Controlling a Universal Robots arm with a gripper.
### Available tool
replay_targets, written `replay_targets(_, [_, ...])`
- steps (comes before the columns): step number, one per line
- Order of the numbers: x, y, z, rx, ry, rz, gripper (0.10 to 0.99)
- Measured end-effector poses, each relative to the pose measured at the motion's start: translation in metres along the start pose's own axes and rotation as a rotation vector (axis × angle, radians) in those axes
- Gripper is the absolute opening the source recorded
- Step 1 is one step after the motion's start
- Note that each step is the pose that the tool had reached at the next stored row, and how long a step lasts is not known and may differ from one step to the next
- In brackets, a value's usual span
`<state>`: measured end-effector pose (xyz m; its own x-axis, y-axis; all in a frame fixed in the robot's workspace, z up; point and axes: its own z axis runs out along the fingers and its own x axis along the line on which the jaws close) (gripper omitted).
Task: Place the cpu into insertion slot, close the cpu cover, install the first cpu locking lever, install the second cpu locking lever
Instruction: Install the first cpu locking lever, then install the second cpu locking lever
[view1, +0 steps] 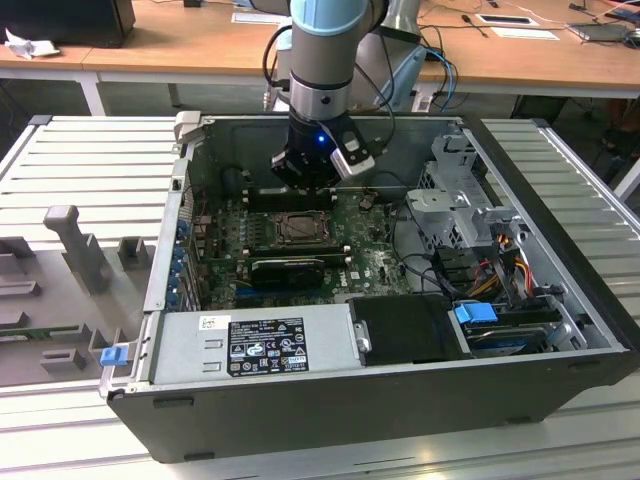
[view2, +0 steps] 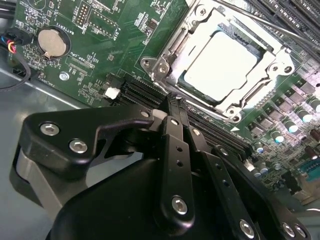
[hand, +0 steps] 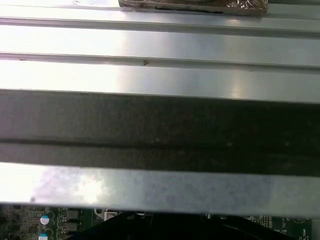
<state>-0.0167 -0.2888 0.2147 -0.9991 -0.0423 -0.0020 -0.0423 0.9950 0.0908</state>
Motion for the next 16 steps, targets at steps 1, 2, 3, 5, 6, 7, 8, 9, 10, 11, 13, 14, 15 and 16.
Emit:
replay_targets(1, [0.0,-0.0003,0.0,0.0,0.0,0.0,0.106])
replay_targets(2, [0.0,-0.0007,-0.0001,0.0,0.0,0.0,0.106])
replay_targets(3, [0.0,-0.001,-0.0001,0.0,0.0001,0.0,0.106])
replay_targets(5, [0.0,-0.0012,-0.0001,0.0,0.0001,0.0,0.106])
replay_targets(6, [0.0001,-0.0013,-0.0001,0.0,0.0001,0.0,0.106])
replay_targets(7, [0.0,-0.0015,-0.0001,0.0,0.0001,0.0,0.106])
replay_targets(8, [0.0001,-0.0018,-0.0002,0.0,0.0,0.0,0.106])
replay_targets(9, [0.0001,-0.0019,-0.0002,0.0,0.0,0.0,0.106])
replay_targets(10, [0.0001,-0.0022,-0.0002,0.0,0.0001,0.0,0.106])
replay_targets(11, [0.0001,-0.0024,-0.0002,0.0,0.0001,0.0,0.106])
replay_targets(13, [0.0001,-0.0027,-0.0003,0.0,0.0001,0.0,0.106])
replay_targets(14, [0.0001,-0.0028,-0.0003,0.0,0.0001,0.0,0.106])
replay_targets(15, [0.0001,-0.0029,-0.0003,0.0,0.0001,0.0,0.106])
replay_targets(16, [0.0001,-0.003,-0.0003,0.0,0.0,0.0,0.106])
